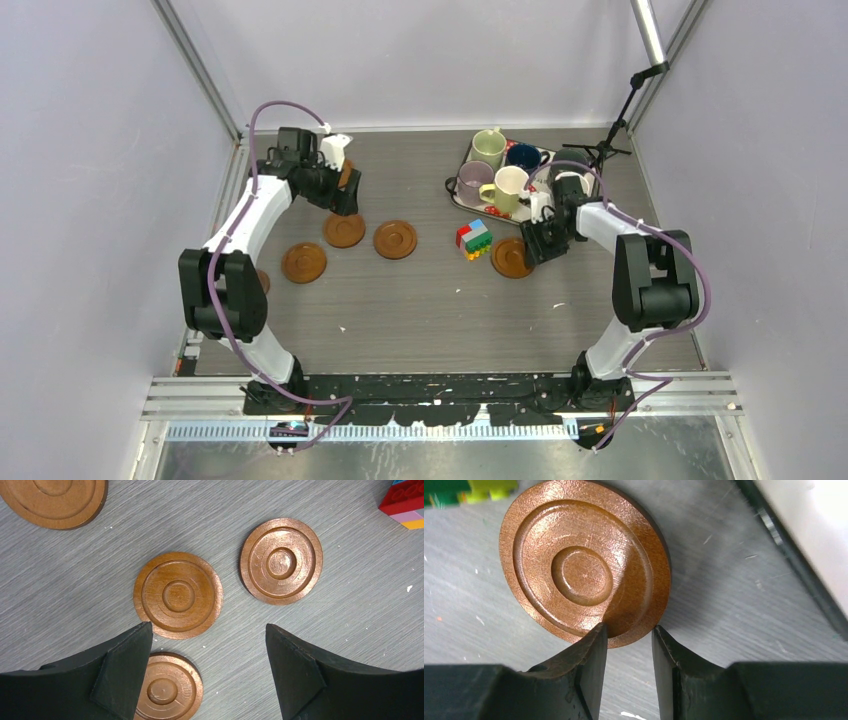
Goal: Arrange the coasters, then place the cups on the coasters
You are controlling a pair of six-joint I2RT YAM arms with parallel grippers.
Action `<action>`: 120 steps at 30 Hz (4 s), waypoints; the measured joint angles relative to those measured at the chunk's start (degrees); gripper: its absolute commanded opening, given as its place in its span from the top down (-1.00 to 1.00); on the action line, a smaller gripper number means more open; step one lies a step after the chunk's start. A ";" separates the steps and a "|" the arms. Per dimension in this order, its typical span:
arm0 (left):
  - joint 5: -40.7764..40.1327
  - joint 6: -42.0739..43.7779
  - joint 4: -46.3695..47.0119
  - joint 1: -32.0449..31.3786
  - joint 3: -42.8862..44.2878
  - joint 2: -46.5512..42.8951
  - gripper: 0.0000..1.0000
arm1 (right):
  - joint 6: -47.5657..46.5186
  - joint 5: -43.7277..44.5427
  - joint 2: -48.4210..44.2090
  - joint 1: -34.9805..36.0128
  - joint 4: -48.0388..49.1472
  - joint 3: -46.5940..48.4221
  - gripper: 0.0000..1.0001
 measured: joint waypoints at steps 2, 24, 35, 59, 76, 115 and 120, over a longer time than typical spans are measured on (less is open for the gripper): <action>-0.07 0.04 -0.04 0.00 0.00 -0.02 -0.71 | -1.97 -0.24 -0.81 0.44 -1.20 -0.74 0.15; 2.58 -0.66 -4.79 4.66 1.66 1.64 -0.68 | -4.50 12.57 2.43 34.53 -3.54 4.85 0.16; 2.25 5.90 -6.91 -1.64 4.33 9.11 -0.65 | -0.15 14.23 10.49 39.23 -3.98 17.11 0.07; -12.46 11.78 -4.63 -16.06 14.34 27.17 -0.48 | 5.42 0.70 -28.96 16.96 -4.96 -3.21 -0.76; -22.32 4.26 -2.47 -12.44 46.14 46.77 -0.31 | 6.69 1.29 -34.21 14.78 -0.35 -5.20 -0.77; -16.24 1.92 -7.74 -9.66 54.07 43.85 -0.70 | 6.71 -0.22 -33.66 14.16 -0.28 -5.20 -0.77; -11.32 3.43 -10.54 -6.75 41.72 27.74 -0.72 | 6.86 -0.81 -31.93 14.19 -1.22 -3.69 -0.78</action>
